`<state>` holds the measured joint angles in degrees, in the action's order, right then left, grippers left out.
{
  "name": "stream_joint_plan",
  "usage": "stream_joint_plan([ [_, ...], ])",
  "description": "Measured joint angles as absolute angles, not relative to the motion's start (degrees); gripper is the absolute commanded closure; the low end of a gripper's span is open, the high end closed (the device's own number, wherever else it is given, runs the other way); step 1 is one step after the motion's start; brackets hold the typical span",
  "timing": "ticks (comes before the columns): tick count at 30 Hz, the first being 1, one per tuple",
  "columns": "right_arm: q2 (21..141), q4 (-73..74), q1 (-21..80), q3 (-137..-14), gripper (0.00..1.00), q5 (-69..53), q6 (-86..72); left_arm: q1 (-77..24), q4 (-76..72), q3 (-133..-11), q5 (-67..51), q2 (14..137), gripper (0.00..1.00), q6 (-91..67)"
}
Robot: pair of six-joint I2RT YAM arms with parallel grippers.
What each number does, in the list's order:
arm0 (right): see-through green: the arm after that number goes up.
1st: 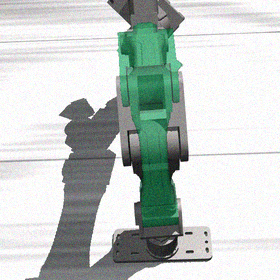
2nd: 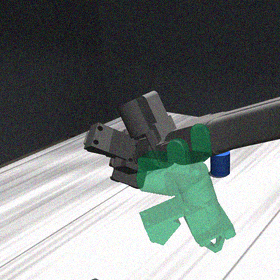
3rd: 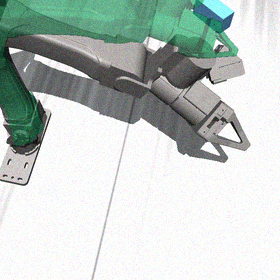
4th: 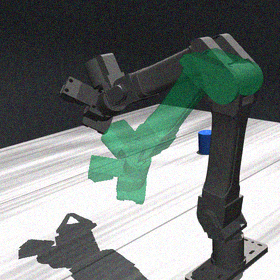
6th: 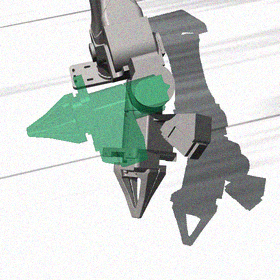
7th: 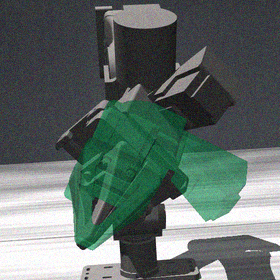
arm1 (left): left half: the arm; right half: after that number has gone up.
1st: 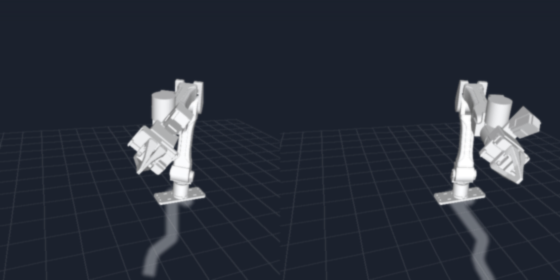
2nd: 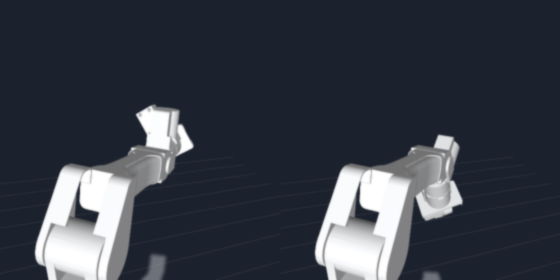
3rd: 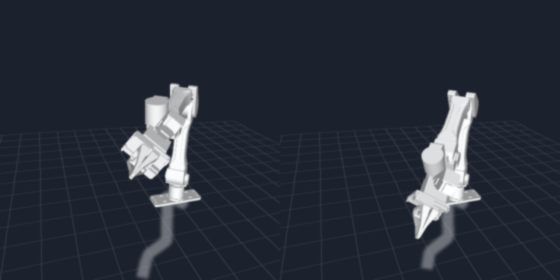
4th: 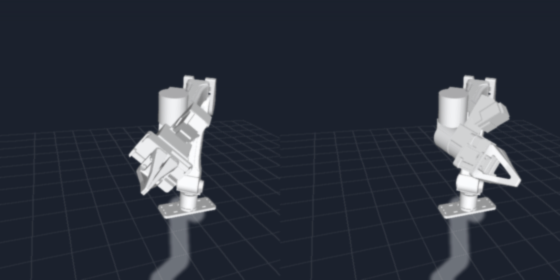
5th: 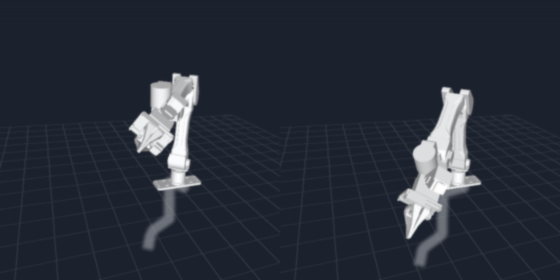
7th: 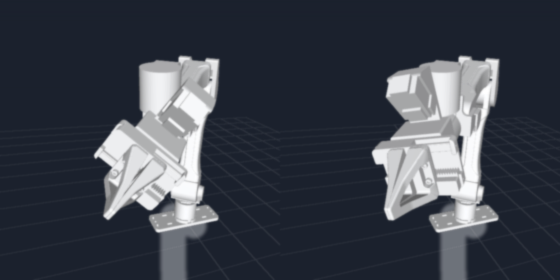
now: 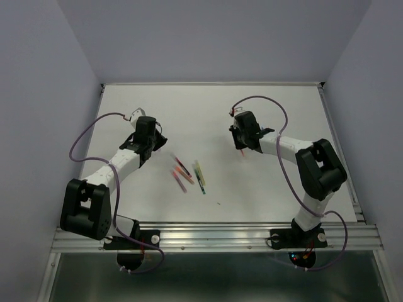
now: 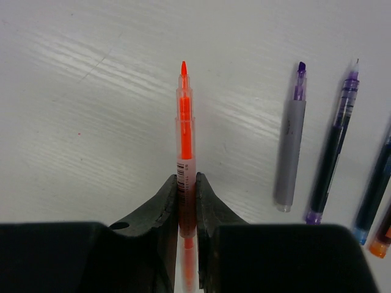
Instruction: Open the pen caps
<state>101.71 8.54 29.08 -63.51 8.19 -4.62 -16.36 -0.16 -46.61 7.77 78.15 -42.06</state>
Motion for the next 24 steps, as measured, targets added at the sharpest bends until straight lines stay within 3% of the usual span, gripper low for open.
stream_joint_plan([
  [9,106.32,8.75,27.07,-67.29,0.79,12.6,-1.72,-14.09,1.17,-46.61,9.3,78.74,1.0,-42.09],
  [16,108.75,9.3,26.63,-68.1,0.69,13.89,-1.3,-12.62,1.61,-46.61,9.61,80.55,1.0,-42.06],
  [17,109.25,9.56,26.63,-68.49,0.63,14.17,-1.3,-12.49,1.63,-46.61,9.72,80.75,1.0,-42.04],
  [21,110.0,10.35,26.63,-69.32,0.58,15.09,-1.48,-12.36,2.0,-47.18,9.8,82.04,1.0,-41.82],
  [22,109.97,10.44,26.63,-69.41,0.48,15.29,-1.52,-12.36,2.28,-47.77,9.78,82.83,1.0,-41.78],
  [24,109.97,10.55,26.63,-69.41,0.44,15.38,-1.8,-12.36,2.5,-48.86,9.72,84.18,1.0,-41.58],
])
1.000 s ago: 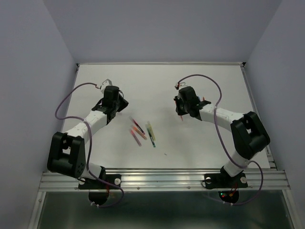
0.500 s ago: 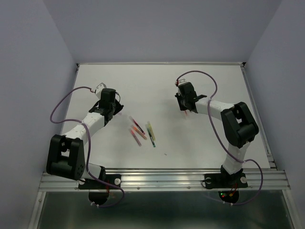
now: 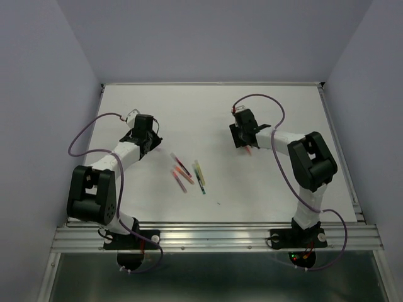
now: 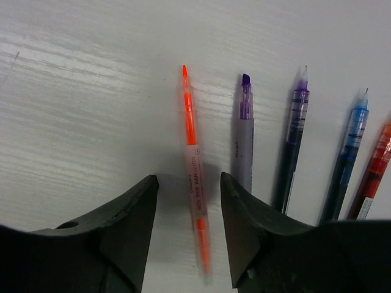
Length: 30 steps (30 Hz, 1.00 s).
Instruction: Open the pen caps
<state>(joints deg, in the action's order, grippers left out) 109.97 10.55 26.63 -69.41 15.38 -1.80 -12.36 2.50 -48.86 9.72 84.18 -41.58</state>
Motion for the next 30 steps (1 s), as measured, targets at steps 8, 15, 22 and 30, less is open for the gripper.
stream_joint_plan([
  [8,103.42,12.58,26.59,-69.36,0.0,11.44,-3.33,-12.36,3.46,-55.33,9.23,91.29,0.88,-40.25],
  [15,93.08,11.88,26.59,-69.04,0.0,5.89,-5.02,-12.4,4.4,-58.39,8.49,95.83,0.83,-39.86],
  [22,91.48,12.19,26.59,-67.24,0.0,5.52,-6.59,-13.54,6.15,-62.11,8.38,100.57,0.78,-39.88],
  [30,91.48,12.32,26.59,-66.59,0.0,6.31,-7.7,-15.11,8.1,-63.94,9.06,103.33,0.72,-40.07],
])
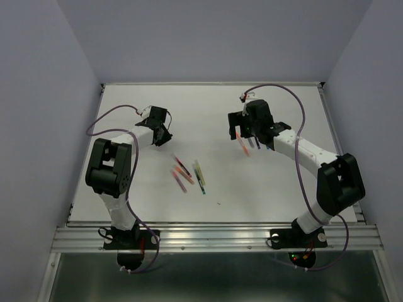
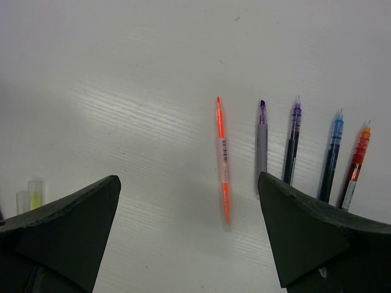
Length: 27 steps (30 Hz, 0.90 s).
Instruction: Open the pen caps
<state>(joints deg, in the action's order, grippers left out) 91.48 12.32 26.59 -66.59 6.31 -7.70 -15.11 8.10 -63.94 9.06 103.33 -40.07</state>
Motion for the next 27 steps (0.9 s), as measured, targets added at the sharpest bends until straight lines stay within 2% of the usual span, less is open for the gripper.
stream_joint_plan([
  [4,91.48,12.36,26.59,-66.59,0.0,6.48,-7.84,-15.18,8.56,-64.01,9.3,103.39,0.71,-40.56],
  [6,91.48,12.34,26.59,-66.59,0.0,6.48,-7.9,-15.18,8.71,-64.01,9.41,103.66,0.6,-40.82],
  [7,91.48,12.36,26.59,-66.59,0.0,6.48,-7.94,-15.18,8.8,-64.05,9.47,103.83,0.59,-40.91],
  [15,91.48,12.36,26.59,-66.59,0.0,6.66,-8.21,-15.18,9.56,-64.2,9.74,104.42,0.58,-41.98],
  [16,91.48,12.36,26.59,-66.57,0.0,6.66,-8.25,-15.18,9.56,-64.2,9.74,104.42,0.53,-42.06],
  [18,91.48,12.36,26.59,-66.5,0.0,6.37,-8.4,-15.18,9.61,-64.2,9.76,104.31,0.51,-42.24],
  [22,91.11,12.36,26.59,-65.58,0.0,5.26,-8.49,-15.18,10.2,-64.2,9.69,102.61,0.34,-42.46],
  [23,90.83,12.43,26.59,-65.21,0.0,4.89,-8.58,-15.18,10.41,-64.2,9.69,101.67,0.2,-42.48],
  [26,89.52,12.53,27.09,-63.88,0.0,4.1,-9.04,-15.18,10.46,-64.2,9.47,96.84,0.01,-42.44],
  [27,89.12,12.67,27.42,-63.57,0.0,4.14,-9.28,-15.18,10.28,-64.12,9.37,95.04,0.01,-42.39],
])
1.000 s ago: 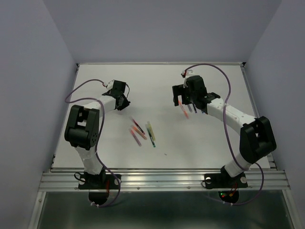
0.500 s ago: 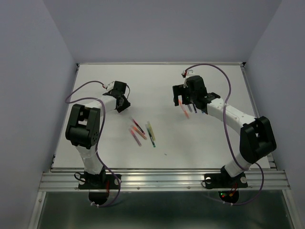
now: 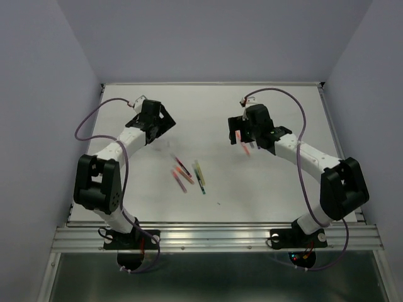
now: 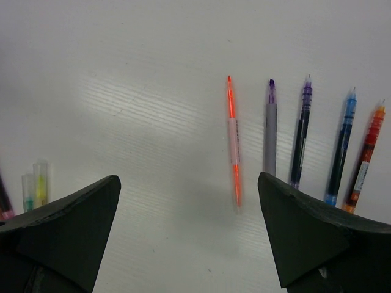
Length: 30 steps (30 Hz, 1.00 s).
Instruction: Open the pen caps
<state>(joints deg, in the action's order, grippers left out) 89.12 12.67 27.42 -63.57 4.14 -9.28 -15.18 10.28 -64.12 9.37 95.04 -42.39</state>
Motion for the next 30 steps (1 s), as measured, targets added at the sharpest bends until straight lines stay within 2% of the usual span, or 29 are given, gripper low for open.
stream_joint_plan([
  [8,90.11,13.43,40.1,-63.42,0.0,7.46,-12.86,-15.18,6.68,-60.86,8.1,76.42,0.01,-41.74],
  [13,96.86,14.11,47.42,-65.87,0.0,11.22,-14.39,-15.18,5.98,-56.95,8.49,69.43,0.01,-41.6],
  [18,102.13,15.25,49.74,-67.46,0.0,13.91,-15.38,-15.18,6.33,-54.37,9.15,67.4,0.01,-41.6],
  [30,105.73,16.12,52.27,-68.79,0.0,14.9,-16.6,-15.18,6.9,-52.97,9.3,66.98,0.01,-41.6],
])
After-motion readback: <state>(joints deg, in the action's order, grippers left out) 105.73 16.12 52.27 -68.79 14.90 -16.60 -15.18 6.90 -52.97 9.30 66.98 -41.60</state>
